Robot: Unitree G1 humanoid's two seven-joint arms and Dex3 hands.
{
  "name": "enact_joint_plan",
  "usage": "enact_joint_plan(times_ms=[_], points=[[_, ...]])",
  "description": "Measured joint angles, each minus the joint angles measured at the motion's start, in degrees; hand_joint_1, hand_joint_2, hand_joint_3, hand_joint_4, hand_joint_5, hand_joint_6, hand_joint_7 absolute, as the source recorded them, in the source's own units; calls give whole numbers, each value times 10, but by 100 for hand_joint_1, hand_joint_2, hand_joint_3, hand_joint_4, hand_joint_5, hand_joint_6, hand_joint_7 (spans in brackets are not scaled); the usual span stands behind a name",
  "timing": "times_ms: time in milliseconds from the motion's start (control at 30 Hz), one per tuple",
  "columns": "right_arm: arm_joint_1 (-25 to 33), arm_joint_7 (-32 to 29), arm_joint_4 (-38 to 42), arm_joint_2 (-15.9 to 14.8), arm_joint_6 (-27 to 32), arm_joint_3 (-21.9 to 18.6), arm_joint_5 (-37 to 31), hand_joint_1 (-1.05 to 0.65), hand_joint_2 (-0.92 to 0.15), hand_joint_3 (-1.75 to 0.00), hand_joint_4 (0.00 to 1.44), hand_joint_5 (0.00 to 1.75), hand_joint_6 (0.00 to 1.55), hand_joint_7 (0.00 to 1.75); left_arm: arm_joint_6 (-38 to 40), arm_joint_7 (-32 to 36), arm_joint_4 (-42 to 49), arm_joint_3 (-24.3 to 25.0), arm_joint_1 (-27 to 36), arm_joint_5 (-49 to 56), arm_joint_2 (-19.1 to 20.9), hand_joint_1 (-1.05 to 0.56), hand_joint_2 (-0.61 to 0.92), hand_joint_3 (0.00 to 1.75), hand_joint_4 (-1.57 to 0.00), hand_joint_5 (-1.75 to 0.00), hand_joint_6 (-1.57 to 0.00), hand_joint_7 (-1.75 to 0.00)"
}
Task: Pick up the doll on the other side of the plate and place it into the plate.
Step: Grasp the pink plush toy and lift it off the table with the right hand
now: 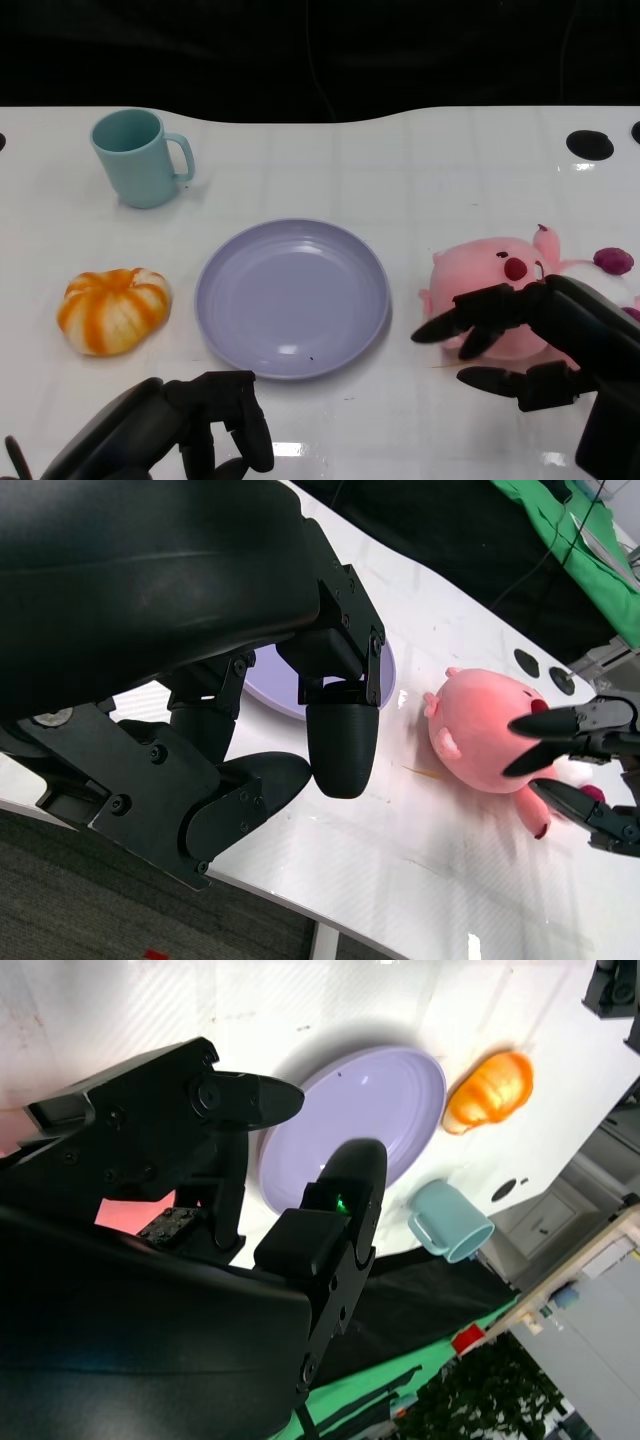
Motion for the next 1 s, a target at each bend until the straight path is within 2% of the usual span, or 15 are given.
enact_joint_plan(times_ms=[67,100,200,333,467,633,1000], points=[[0,-8,-4,0,0,0,-15,-33,-85,-17,43,53,60,1,-2,0,4,1,0,-3,1,-14,58,110,-65,-171,-63,-144],[-1,-10,-5,-1,-1,0,-19,-38,-88,-14,31,49,49,0,-4,0,6,1,0,-4,1,-14,58,110,-65,-171,-63,-144],[-6,-10,-6,-8,-5,-1,-32,-43,-92,-7,14,45,33,0,-5,0,7,2,0,-5,2,-14,58,109,-65,-171,-62,-144],[-12,-10,-7,-18,-5,-7,-44,-51,-92,-6,3,43,20,0,-7,0,8,4,0,-4,2,-15,59,109,-65,-171,-62,-143],[-25,-10,-9,-29,3,-16,-74,-63,-92,-6,0,38,12,0,-7,0,8,4,0,-4,3,-15,58,110,-65,-171,-63,-143],[-35,-4,-30,-38,60,-18,-117,-74,-91,-4,0,25,6,0,-8,0,9,4,0,-4,4,-14,59,109,-64,-172,-62,-145],[-70,62,-72,-68,165,-9,-185,-81,-88,0,0,10,9,2,-8,0,9,4,-1,-4,4,-14,58,110,-66,-172,-64,-144]])
